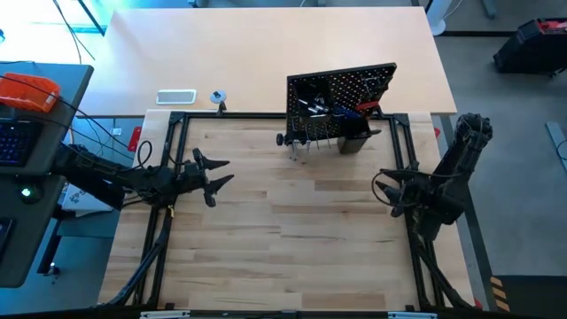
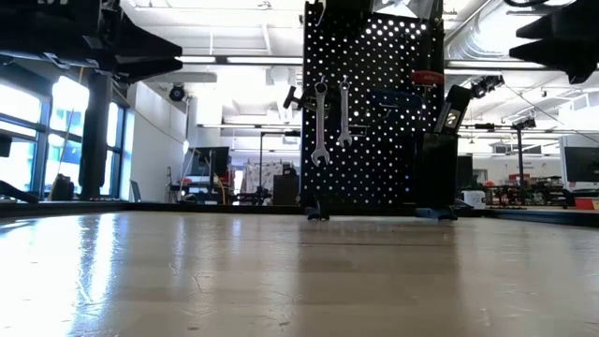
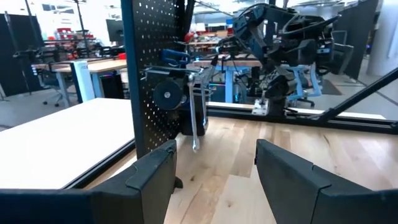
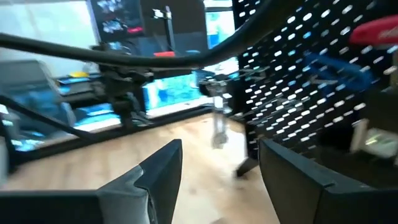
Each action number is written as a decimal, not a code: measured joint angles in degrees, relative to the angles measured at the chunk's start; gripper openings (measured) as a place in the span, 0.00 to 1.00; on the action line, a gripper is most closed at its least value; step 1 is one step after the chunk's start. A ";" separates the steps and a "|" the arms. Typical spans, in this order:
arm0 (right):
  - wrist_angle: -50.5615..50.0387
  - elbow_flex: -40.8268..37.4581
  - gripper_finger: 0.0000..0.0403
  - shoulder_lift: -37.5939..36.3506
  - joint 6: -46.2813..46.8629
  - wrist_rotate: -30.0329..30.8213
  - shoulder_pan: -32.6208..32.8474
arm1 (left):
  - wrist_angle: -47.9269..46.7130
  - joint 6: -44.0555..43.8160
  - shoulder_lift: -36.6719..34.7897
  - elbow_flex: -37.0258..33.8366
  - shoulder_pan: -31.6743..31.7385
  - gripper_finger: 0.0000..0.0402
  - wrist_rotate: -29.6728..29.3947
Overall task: Hang tools onto peg board
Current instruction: Return to Home Position
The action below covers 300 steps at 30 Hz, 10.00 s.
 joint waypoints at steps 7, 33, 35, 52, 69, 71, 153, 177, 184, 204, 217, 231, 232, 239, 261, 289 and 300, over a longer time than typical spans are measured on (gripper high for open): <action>14.07 0.26 0.51 0.04 -0.57 -0.05 4.83 | 0.01 0.01 0.00 0.00 -0.01 0.53 1.09; 100.33 20.48 0.51 14.28 -104.17 -37.79 -4.87 | 0.08 1.70 0.00 0.00 -0.03 0.53 3.15; 100.46 22.93 0.51 14.60 -112.49 -42.22 -5.12 | 0.08 1.70 0.00 0.00 -0.03 0.53 3.15; 103.01 4.99 0.51 -4.42 -136.43 -51.59 -1.11 | 0.08 1.09 0.00 0.00 0.00 0.53 2.81; 113.53 -25.23 0.51 -37.03 -138.57 -66.10 -9.73 | -0.01 0.54 0.00 0.00 0.02 0.53 1.57; 113.53 -27.42 0.51 -40.20 -138.84 -66.09 -10.46 | -0.45 0.67 -0.03 0.02 0.02 0.53 0.70; 93.20 -29.51 0.42 -47.24 -127.44 -48.43 -11.15 | -20.10 3.15 -31.01 -8.28 -0.03 0.53 11.37; 92.74 -29.51 0.42 -47.24 -127.44 -48.43 -11.14 | -20.11 3.15 -31.01 -8.24 -0.03 0.53 11.37; 92.71 -29.51 0.42 -47.24 -127.44 -48.43 -11.13 | -20.12 3.15 -31.01 -8.24 -0.03 0.53 11.37; 92.71 -29.51 0.42 -47.24 -127.44 -48.43 -11.13 | -20.12 3.15 -31.01 -8.24 -0.03 0.53 11.37; 92.67 -29.51 0.42 -47.23 -127.44 -48.42 -11.15 | -20.11 3.15 -31.01 -8.24 -0.03 0.53 11.37; 92.61 -29.51 0.42 -47.22 -127.44 -48.43 -11.15 | -20.12 3.15 -31.01 -8.24 -0.04 0.53 11.38; 92.54 -29.51 0.42 -47.24 -127.44 -48.43 -11.13 | -20.12 3.15 -30.99 -8.24 -0.03 0.53 11.38; 92.50 -29.51 0.42 -47.24 -127.44 -48.43 -11.15 | -20.12 3.15 -30.99 -8.24 -0.05 0.53 11.39; 92.52 -29.51 0.42 -47.24 -127.44 -48.41 -11.15 | -20.12 3.15 -30.99 -8.24 -0.03 0.53 11.37; 92.52 -29.51 0.42 -47.22 -127.44 -48.41 -11.15 | -20.12 3.15 -30.99 -8.24 -0.03 0.53 11.37; 92.52 -29.51 0.42 -47.24 -127.44 -48.43 -11.13 | -20.12 3.15 -30.99 -8.24 -0.03 0.53 11.37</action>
